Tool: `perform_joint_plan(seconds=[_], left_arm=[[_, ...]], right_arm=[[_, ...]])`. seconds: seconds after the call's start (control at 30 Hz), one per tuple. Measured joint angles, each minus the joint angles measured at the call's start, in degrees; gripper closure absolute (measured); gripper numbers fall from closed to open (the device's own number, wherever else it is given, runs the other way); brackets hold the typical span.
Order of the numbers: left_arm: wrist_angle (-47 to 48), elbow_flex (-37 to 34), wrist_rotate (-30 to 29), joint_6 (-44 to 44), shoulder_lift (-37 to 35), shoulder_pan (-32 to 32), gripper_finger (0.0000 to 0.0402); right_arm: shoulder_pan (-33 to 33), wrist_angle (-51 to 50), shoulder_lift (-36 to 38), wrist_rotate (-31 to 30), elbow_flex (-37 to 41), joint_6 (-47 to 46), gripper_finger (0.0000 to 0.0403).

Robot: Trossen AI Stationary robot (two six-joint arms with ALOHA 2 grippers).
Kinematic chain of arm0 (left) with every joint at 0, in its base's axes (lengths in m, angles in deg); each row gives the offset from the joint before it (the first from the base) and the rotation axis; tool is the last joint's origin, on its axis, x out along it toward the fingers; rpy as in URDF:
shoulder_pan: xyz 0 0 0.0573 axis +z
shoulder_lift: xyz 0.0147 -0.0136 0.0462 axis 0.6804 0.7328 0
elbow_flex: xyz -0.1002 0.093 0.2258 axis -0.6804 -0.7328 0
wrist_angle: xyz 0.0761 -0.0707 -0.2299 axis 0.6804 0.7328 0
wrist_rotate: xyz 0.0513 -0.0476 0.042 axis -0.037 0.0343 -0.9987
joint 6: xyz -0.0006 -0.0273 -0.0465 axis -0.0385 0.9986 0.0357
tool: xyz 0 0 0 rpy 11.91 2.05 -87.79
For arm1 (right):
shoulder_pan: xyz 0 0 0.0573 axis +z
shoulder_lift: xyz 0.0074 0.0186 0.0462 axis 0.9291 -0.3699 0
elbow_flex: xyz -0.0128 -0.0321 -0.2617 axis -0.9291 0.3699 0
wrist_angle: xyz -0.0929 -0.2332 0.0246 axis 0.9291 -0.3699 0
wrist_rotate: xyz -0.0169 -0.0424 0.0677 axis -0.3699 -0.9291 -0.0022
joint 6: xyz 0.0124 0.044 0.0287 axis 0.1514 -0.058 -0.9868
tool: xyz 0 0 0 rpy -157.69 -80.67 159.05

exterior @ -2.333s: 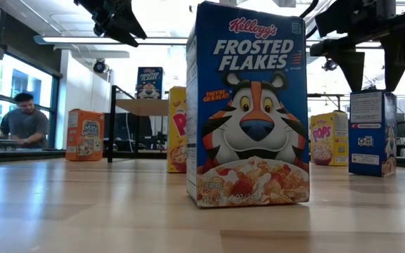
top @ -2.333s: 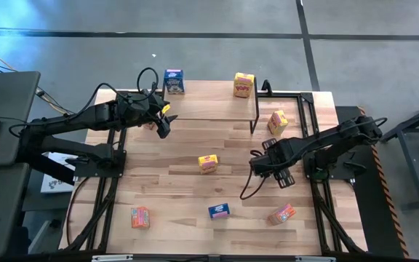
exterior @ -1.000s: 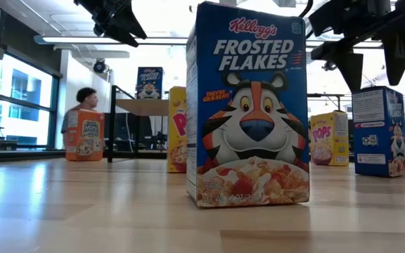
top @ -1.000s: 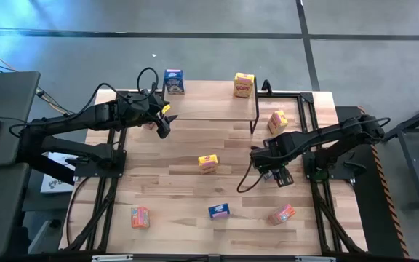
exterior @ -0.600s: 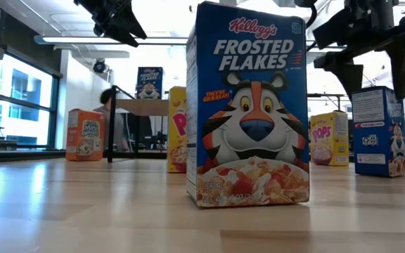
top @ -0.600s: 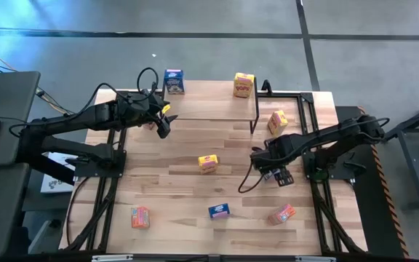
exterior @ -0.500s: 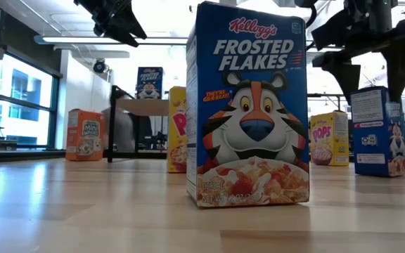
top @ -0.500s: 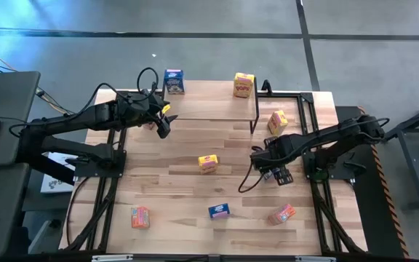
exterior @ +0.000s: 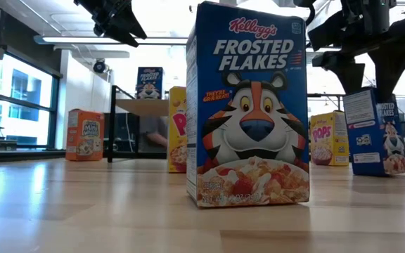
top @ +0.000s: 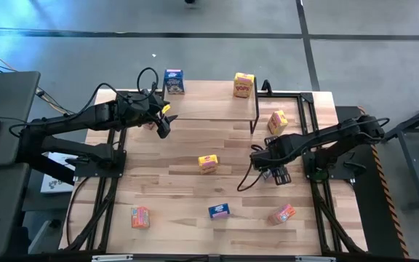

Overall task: Stack cereal on shelf
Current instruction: Put the top blue cereal box on the shelf aligned with the other blue cereal box

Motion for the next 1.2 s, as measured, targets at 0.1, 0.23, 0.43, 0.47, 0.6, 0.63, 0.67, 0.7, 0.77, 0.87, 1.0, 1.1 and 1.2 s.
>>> perform_joint_plan(seconds=[0.1,0.23,0.43,0.47,0.6,0.63,0.67,0.7,0.77,0.87,1.0,1.1,1.2], left_arm=[[0.0,0.0,-0.01,0.0,-0.01,0.02,0.0119],[0.0,0.0,-0.01,0.01,0.0,0.02,0.0119],[0.0,0.0,-0.01,-0.02,-0.01,-0.01,0.0119],[0.0,0.0,-0.01,-0.02,0.0,0.0,0.0119],[0.0,0.0,-0.01,-0.04,0.01,0.0,0.0119],[0.0,0.0,-0.01,-0.01,0.0,-0.01,0.0119],[0.0,0.0,0.0,0.0,0.0,-0.01,0.0119],[0.0,0.0,-0.01,-0.01,0.01,0.01,0.0119],[0.0,0.0,-0.01,-0.02,0.01,-0.01,0.0119],[0.0,0.0,-0.01,-0.04,0.01,0.01,0.0119],[0.0,0.0,-0.01,-0.53,0.01,-0.01,0.0119],[0.0,0.0,-0.01,-4.76,0.01,0.02,0.0119],[0.0,0.0,-0.01,-6.95,0.01,0.0,0.0119]], right_arm=[[0.0,0.0,0.0,0.03,0.0,-0.52,0.0197],[0.0,-0.02,0.0,0.35,-0.09,-2.84,0.0205],[0.0,-0.04,0.0,1.99,-0.15,-6.29,0.0206],[0.0,-0.02,0.0,2.13,-0.17,-7.13,0.0206],[0.0,-0.02,0.01,2.25,-0.17,-10.23,0.0206],[0.0,-0.02,0.02,2.31,-0.17,-10.97,0.0206],[0.0,-0.02,0.02,2.34,-0.17,-11.92,0.0206],[0.0,-0.01,0.02,2.38,-0.17,-12.59,0.0206],[0.0,-0.02,0.02,2.61,-0.17,-14.19,0.0206],[0.0,0.0,0.02,2.65,-0.17,-16.71,0.0206],[0.0,0.0,0.02,2.69,-0.17,-19.46,0.0206],[0.0,0.05,0.02,2.74,-0.17,-21.18,0.0206],[0.0,0.17,0.02,2.84,-0.17,-22.94,0.0206]])
